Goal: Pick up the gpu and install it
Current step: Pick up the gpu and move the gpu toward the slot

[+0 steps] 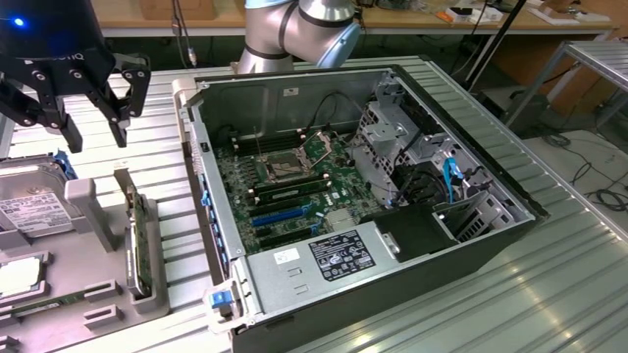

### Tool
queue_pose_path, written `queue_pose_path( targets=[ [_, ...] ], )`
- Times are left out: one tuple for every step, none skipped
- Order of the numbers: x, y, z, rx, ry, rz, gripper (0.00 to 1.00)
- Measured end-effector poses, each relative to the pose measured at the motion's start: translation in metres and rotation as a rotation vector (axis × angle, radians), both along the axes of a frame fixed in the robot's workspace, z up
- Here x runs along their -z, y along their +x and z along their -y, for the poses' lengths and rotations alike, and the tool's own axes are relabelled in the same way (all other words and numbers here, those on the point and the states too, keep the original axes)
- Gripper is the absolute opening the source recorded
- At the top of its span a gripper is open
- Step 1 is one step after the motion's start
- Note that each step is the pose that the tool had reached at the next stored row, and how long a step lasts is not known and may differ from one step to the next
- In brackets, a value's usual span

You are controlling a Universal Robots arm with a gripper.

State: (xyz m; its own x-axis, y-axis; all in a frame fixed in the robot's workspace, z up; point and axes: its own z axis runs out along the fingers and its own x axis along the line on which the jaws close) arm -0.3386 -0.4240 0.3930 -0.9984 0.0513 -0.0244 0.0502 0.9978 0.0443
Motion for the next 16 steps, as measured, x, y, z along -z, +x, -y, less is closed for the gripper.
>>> queue_pose_path(
  targets=[
    [0.0, 0.0, 0.0006, 0.0, 0.0, 0.0, 0.48],
    [0.0, 0.0, 0.0011, 0.0, 0.0, 0.0, 0.48],
    [0.0, 0.0, 0.0017, 0.0, 0.0, 0.0001, 0.48],
    [0.0, 0.0, 0.0022, 0.0, 0.0, 0.0001, 0.48],
    [0.0, 0.0, 0.003, 0.0, 0.0, 0.0001, 0.48],
    [0.0, 0.0, 0.0035, 0.0, 0.0, 0.0, 0.48],
    [0.0, 0.0, 0.004, 0.0, 0.0, 0.0001, 0.48],
    [0.0, 0.0, 0.0053, 0.0, 0.0001, 0.0001, 0.48],
    [0.0, 0.0, 0.0065, 0.0, 0.0, 0.0, 0.48],
    [0.0, 0.0, 0.0075, 0.0, 0.0, 0.0001, 0.48],
    [0.0, 0.0, 0.0086, 0.0, 0.0, 0.0, 0.48],
    [0.0, 0.0, 0.0097, 0.0, -0.0001, 0.0, 0.48],
    [0.0, 0.0, 0.0105, 0.0, 0.0, 0.0, 0.48],
    [0.0, 0.0, 0.0111, 0.0, 0.0, 0.0001, 0.48],
    [0.0, 0.0, 0.0116, 0.0, 0.0, 0.0, 0.48],
    [0.0, 0.0, 0.0122, 0.0, 0.0, 0.0, 0.48]
  ],
)
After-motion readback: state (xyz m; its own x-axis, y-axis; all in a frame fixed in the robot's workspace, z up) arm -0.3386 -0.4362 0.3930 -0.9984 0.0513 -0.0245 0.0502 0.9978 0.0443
